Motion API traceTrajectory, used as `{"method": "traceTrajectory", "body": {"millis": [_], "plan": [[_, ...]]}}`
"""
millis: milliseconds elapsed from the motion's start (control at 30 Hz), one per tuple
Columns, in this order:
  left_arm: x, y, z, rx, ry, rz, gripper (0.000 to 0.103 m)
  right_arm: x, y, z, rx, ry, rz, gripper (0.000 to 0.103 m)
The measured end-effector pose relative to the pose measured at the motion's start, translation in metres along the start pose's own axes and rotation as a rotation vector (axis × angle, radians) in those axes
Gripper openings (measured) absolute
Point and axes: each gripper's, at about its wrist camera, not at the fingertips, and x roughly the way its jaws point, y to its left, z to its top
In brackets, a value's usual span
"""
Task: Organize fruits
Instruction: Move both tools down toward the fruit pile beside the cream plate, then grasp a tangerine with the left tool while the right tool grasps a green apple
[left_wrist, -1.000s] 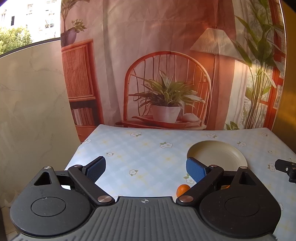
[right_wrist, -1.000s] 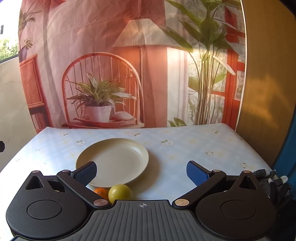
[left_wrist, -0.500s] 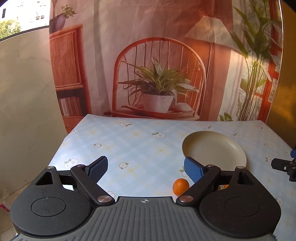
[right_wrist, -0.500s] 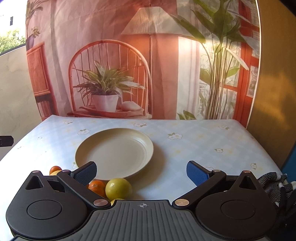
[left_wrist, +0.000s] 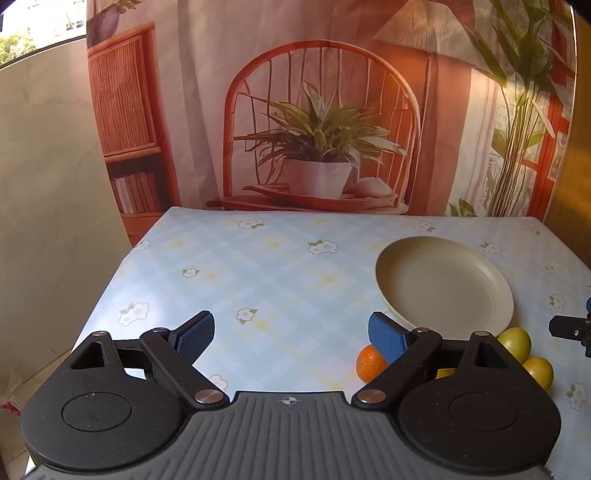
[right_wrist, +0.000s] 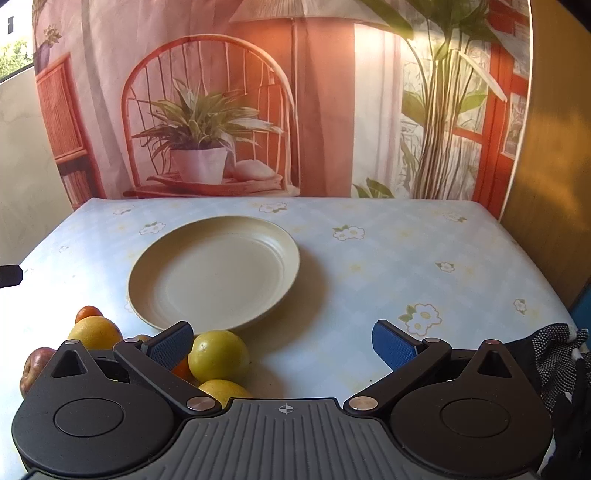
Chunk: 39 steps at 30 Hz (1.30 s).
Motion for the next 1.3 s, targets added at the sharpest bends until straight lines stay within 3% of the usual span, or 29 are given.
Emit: {"method": "traceTrajectory", "body": {"millis": [233, 400, 533, 767, 900, 967, 1300], "plan": [[0.013, -0.006, -0.002, 0.050, 0.035, -0.002, 0.088, 0.010, 0.001, -0.002, -0.039, 0.030, 0.035, 0.096], [0.019, -0.008, -0.006, 0.056, 0.057, -0.068, 0.077, 0.019, 0.008, -0.004, -0.050, 0.081, 0.098, 0.070], [0.024, -0.009, -0.010, 0.060, 0.074, -0.081, 0.071, 0.029, 0.016, -0.002, -0.070, 0.107, 0.129, 0.063], [0.031, 0.000, -0.012, -0.009, 0.131, -0.141, 0.065, 0.042, 0.026, 0.000, -0.073, 0.154, 0.145, 0.056], [0.038, 0.004, -0.013, -0.060, 0.174, -0.167, 0.061, 0.043, 0.025, -0.003, -0.045, 0.168, 0.177, 0.044], [0.042, 0.005, -0.012, -0.083, 0.196, -0.178, 0.056, 0.041, 0.026, -0.004, -0.049, 0.167, 0.174, 0.043], [0.072, -0.001, -0.005, -0.173, 0.257, -0.254, 0.054, 0.035, 0.016, -0.008, -0.024, 0.160, 0.156, 0.043]]}}
